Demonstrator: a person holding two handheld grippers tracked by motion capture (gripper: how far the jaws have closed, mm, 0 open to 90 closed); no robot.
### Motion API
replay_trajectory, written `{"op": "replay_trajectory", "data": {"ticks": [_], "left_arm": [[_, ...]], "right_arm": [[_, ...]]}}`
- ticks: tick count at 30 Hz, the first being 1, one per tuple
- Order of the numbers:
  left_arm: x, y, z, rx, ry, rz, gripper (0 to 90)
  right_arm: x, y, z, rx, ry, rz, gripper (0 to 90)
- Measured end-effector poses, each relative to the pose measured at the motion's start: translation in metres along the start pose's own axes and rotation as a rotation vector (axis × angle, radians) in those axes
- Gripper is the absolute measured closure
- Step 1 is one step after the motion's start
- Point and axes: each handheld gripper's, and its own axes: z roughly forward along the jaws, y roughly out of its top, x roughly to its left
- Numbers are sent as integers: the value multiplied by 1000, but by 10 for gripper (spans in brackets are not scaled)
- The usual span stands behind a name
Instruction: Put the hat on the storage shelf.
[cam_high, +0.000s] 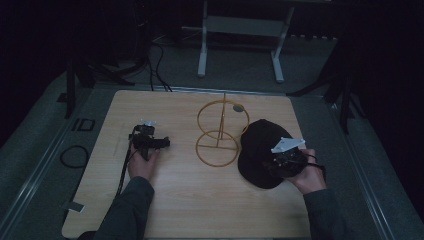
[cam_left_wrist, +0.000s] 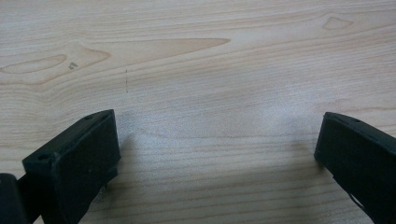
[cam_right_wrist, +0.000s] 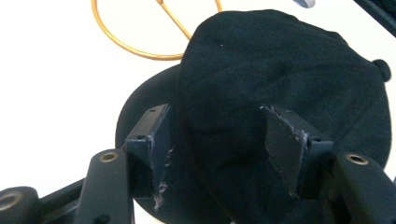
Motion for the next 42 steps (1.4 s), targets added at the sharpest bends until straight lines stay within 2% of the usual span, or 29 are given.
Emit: {"op": "replay_trajectory", "data": {"ticks": [14, 23, 27, 35, 40, 42], "left_arm": [[0, 0, 0, -1, 0, -1, 0], [0, 0, 0, -1, 0, -1, 0], [0, 0, 0, -1, 0, -2, 0], [0, 0, 0, -1, 0, -1, 0], [0, 0, 0, -1, 0, -2, 0], [0, 0, 0, -1, 0, -1, 0]], "right_arm": [[3, 15, 21, 88, 48, -24, 320], [0, 20, 38, 181, 65, -34, 266], [-3, 22, 44, 229, 90, -32, 241], [-9, 27, 58, 321, 108, -18, 264], [-13, 29, 66, 391, 156, -9, 394], [-15, 29, 67, 390, 162, -4, 412]]}}
